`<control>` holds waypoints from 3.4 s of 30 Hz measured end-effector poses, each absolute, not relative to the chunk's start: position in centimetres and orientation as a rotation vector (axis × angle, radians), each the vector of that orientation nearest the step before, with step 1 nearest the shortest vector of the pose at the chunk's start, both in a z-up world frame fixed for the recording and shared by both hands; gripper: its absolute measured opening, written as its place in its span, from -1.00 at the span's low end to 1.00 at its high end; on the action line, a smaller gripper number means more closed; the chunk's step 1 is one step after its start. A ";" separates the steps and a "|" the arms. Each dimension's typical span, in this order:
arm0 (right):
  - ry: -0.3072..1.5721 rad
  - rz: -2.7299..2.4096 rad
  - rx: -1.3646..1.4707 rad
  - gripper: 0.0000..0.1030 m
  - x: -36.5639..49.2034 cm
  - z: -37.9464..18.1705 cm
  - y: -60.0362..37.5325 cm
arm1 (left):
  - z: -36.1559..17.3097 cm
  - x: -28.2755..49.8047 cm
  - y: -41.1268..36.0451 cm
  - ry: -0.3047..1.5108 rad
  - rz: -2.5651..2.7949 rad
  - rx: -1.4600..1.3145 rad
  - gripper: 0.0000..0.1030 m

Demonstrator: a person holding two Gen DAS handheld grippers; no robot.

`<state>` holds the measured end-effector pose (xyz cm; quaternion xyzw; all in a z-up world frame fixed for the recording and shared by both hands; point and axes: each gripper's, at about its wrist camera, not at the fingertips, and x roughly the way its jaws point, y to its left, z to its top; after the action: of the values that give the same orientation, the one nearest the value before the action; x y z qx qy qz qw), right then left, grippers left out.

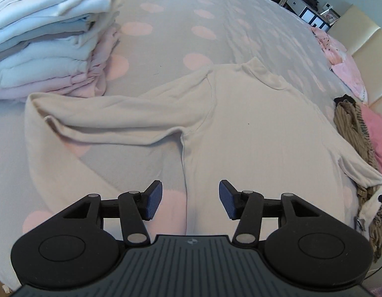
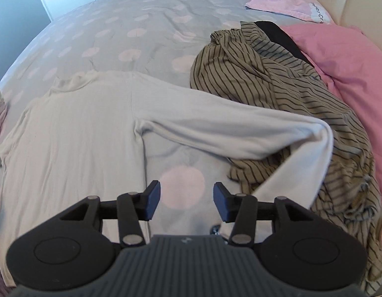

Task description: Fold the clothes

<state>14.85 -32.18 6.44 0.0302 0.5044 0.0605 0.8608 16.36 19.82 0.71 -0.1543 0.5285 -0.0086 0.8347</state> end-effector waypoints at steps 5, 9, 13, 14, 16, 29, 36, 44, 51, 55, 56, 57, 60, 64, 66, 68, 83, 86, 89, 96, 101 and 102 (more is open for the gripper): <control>1.075 0.126 0.139 0.00 17.5 4.4 -31.5 | -1.8 18.7 19.4 1.140 -0.017 -0.340 -0.05; 1.074 0.117 0.240 0.01 19.3 2.9 -31.4 | -3.7 20.0 19.8 1.140 -0.012 -0.404 -0.05; 1.099 0.130 0.376 0.01 21.5 1.3 -31.1 | -4.5 20.9 20.3 1.147 -0.029 -0.460 -0.05; 1.108 0.135 0.386 0.01 22.0 1.0 -30.8 | -4.6 21.0 20.5 1.143 -0.028 -0.478 -0.05; 1.114 0.145 0.387 0.01 23.2 0.4 -29.7 | -4.7 21.3 21.2 1.130 -0.017 -0.524 -0.05; 1.149 0.092 0.495 -0.09 28.4 -2.9 -27.0 | -6.9 23.9 23.1 1.108 0.053 -0.637 -0.19; 1.088 0.008 0.528 -0.82 29.5 -3.2 -27.7 | -7.2 25.3 24.3 1.079 0.097 -0.649 -0.82; 1.046 -0.044 0.400 -0.94 29.6 -2.4 -28.2 | -6.7 26.1 24.3 1.065 0.162 -0.555 -0.91; 1.040 0.024 0.381 -0.60 28.1 0.0 -29.3 | -5.4 25.8 23.3 1.094 0.156 -0.470 -0.34; 0.972 0.053 0.336 -0.40 25.9 3.1 -31.2 | -3.8 24.7 22.4 1.070 0.145 -0.405 -0.16; 0.959 0.054 0.329 -0.39 25.2 3.7 -32.0 | -3.3 24.3 22.1 1.064 0.138 -0.394 -0.14; 0.948 0.049 0.323 -0.39 24.6 4.2 -32.8 | -2.8 23.9 21.8 1.057 0.130 -0.383 -0.13; 0.918 0.005 0.304 -0.38 22.5 5.1 -35.7 | -1.4 22.7 20.8 1.030 0.110 -0.348 -0.09; 0.888 -0.078 0.274 -0.37 19.7 5.7 -39.4 | 0.3 21.3 19.5 1.009 0.099 -0.355 -0.07; 0.870 -0.107 0.279 -0.37 18.3 6.1 -41.1 | 1.0 20.8 18.9 1.005 0.093 -0.366 -0.07; 0.848 -0.132 0.284 -0.37 17.0 6.6 -42.5 | 1.6 20.4 18.1 0.999 0.088 -0.361 -0.07; 0.885 -0.255 0.168 -0.39 15.3 3.7 -44.3 | 4.5 18.7 13.5 0.983 0.036 -0.346 -0.02; 0.897 -0.236 0.150 -0.94 15.7 3.6 -43.7 | 4.4 19.0 12.4 0.996 0.022 -0.317 -0.02; 0.870 -0.176 0.140 -0.94 15.7 5.0 -42.1 | 3.9 19.4 11.3 1.016 0.009 -0.267 -0.02; 0.827 0.040 0.078 -0.95 15.1 8.8 -34.8 | 3.2 19.8 9.2 1.049 -0.034 -0.210 -0.02; 0.794 0.229 0.049 -0.95 14.1 10.9 -28.9 | 3.4 19.8 8.5 1.050 -0.072 -0.212 -0.02; 0.791 0.269 0.043 -0.95 13.7 11.3 -27.6 | 3.5 19.7 8.4 1.050 -0.079 -0.212 -0.02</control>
<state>13.73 -27.65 11.26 0.0207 0.3839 0.1308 0.9138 19.74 8.38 3.47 -0.1011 0.5001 -0.0377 0.8592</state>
